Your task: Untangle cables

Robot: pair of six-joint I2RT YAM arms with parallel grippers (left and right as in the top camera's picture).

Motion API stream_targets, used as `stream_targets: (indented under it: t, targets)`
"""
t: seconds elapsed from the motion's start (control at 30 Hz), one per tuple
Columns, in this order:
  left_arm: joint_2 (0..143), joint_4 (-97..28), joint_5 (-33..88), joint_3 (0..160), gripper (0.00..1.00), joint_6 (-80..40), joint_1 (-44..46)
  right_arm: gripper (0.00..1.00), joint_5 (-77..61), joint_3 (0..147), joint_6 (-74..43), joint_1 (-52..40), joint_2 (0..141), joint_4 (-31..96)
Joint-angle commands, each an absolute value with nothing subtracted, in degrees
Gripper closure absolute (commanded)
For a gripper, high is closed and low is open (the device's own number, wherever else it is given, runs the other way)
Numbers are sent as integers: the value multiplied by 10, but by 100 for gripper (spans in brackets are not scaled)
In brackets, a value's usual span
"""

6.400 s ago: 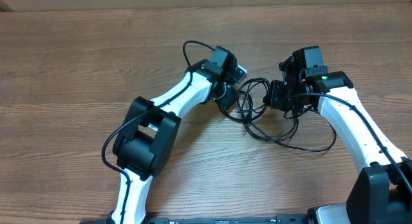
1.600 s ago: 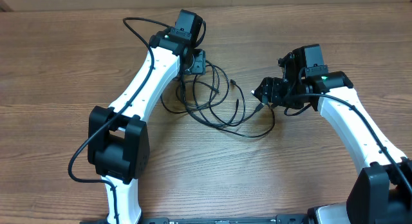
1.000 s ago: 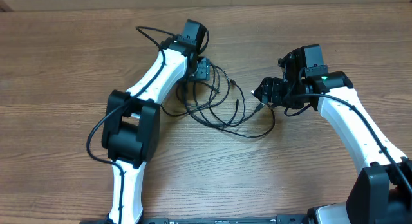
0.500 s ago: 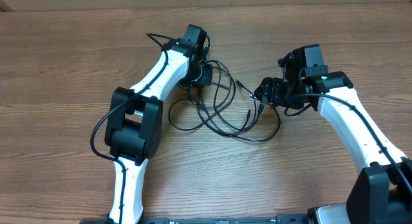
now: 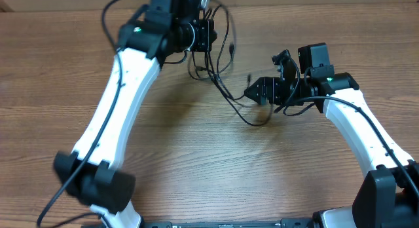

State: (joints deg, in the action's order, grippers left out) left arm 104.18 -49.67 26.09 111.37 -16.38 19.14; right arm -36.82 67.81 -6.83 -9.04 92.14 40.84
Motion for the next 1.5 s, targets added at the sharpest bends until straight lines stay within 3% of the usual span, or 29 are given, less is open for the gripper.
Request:
stream_targets:
  t: [0.0,0.23,0.5,0.73,0.9,1.13,1.23,1.3,1.37,1.47]
  targets:
    - [1029,-496,335,1117,96,-143,193,17,-455,683,-55,-90,911,387]
    - [1027,-536,222,1117,96,-143,200,16,-542,683,-55,-90,911,356]
    - [1027,-486,251,1117,96,-143,223,16,-541,683,-55,-90,911,359]
    - [1027,-520,267,1117,96,-142,228,15,-541,683,-55,-90,911,341]
    - [1026,-524,293,1117,96,-135,238,27,-494,683,-57,-90,911,281]
    - [1025,-526,321,1117,96,-134,238,28,-485,683,-91,-91,911,201]
    - [1025,-527,320,1117,96,-132,238,45,-485,683,-92,-91,912,196]
    - [1025,-527,321,1117,96,-128,238,67,-485,683,-92,-91,914,199]
    - [1025,-530,315,1117,96,-126,238,81,-485,683,-91,-91,915,205]
    - [1025,-552,270,1117,96,-126,237,91,-483,683,-91,-91,915,218]
